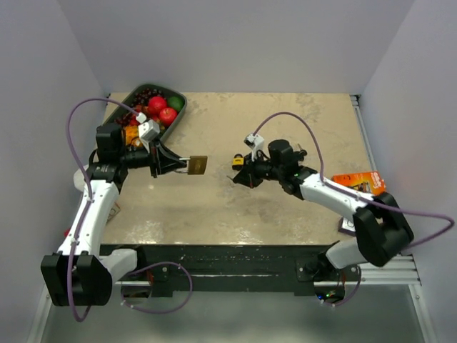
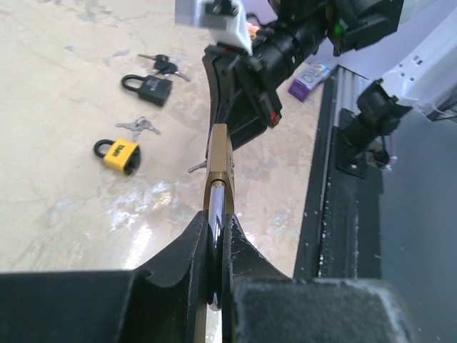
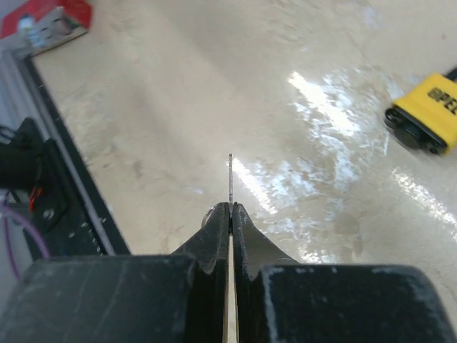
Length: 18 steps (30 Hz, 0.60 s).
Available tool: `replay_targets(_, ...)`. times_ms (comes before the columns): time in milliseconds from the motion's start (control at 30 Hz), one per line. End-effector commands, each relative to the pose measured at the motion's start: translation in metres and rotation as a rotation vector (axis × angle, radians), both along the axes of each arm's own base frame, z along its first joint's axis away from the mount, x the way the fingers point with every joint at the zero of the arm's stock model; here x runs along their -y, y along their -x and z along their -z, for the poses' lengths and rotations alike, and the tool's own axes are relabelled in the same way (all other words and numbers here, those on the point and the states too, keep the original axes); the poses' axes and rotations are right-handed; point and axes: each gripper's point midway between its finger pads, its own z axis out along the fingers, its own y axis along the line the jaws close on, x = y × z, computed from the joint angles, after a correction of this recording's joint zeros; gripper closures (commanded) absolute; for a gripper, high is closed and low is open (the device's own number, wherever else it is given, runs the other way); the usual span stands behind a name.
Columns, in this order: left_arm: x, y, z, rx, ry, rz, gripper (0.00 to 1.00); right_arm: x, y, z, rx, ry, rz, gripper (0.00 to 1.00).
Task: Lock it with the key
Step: Place the key at the center of the board.
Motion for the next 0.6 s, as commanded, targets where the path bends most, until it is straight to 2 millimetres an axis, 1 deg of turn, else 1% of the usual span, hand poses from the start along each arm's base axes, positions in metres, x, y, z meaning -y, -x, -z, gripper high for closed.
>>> replay_targets(0, -0.006, -0.014, -0.017, 0.123, -0.01, -0.084, 1.0, -0.017, -0.054, -0.023, 0.05, -0.073, 0.199, 1.0)
replay_targets(33, -0.007, -0.016, -0.014, 0.118, -0.014, -0.094, 1.0, -0.02, -0.06, -0.012, 0.037, -0.051, 0.214, 1.0)
replay_targets(67, -0.007, -0.017, -0.01, 0.105, -0.016, -0.097, 1.0, -0.024, -0.065, -0.014, 0.043, -0.054, 0.217, 1.0)
replay_targets(133, -0.008, -0.018, -0.005, 0.097, -0.02, -0.108, 1.0, -0.031, -0.07, -0.007, 0.031, -0.053, 0.224, 1.0)
replay_targets(167, -0.007, -0.018, -0.005, 0.094, -0.011, -0.112, 1.0, -0.036, -0.075, 0.001, 0.014, -0.048, 0.223, 1.0)
replay_targets(233, -0.008, -0.019, -0.005, 0.101, -0.008, -0.119, 1.0, -0.044, -0.079, 0.006, 0.004, -0.055, 0.222, 1.0)
replay_targets(267, -0.008, -0.02, -0.006, 0.111, -0.008, -0.121, 1.0, -0.05, -0.082, 0.015, -0.01, -0.046, 0.216, 1.0)
replay_targets(333, -0.008, -0.02, -0.006, 0.114, -0.008, -0.119, 1.0, -0.056, -0.086, 0.023, -0.029, -0.036, 0.214, 1.0)
replay_targets(367, -0.008, -0.02, -0.007, 0.113, -0.008, -0.119, 1.0, -0.062, -0.092, 0.019, -0.025, -0.044, 0.211, 1.0)
replay_targets(400, -0.008, -0.019, -0.008, 0.114, -0.007, -0.118, 1.0, -0.064, -0.094, 0.034, -0.05, -0.016, 0.205, 1.0)
replay_targets(433, -0.008, -0.019, -0.008, 0.111, -0.007, -0.116, 1.0, -0.066, -0.097, 0.037, -0.055, -0.01, 0.208, 1.0)
replay_targets(467, -0.007, -0.017, -0.008, 0.114, -0.006, -0.113, 1.0, -0.07, -0.104, 0.032, -0.047, -0.016, 0.212, 1.0)
replay_targets(500, -0.007, -0.016, -0.007, 0.113, -0.006, -0.112, 1.0, -0.071, -0.107, 0.043, -0.063, 0.0, 0.219, 1.0)
replay_targets(567, -0.007, -0.014, -0.005, 0.111, -0.006, -0.113, 1.0, -0.076, -0.114, 0.043, -0.058, -0.006, 0.223, 1.0)
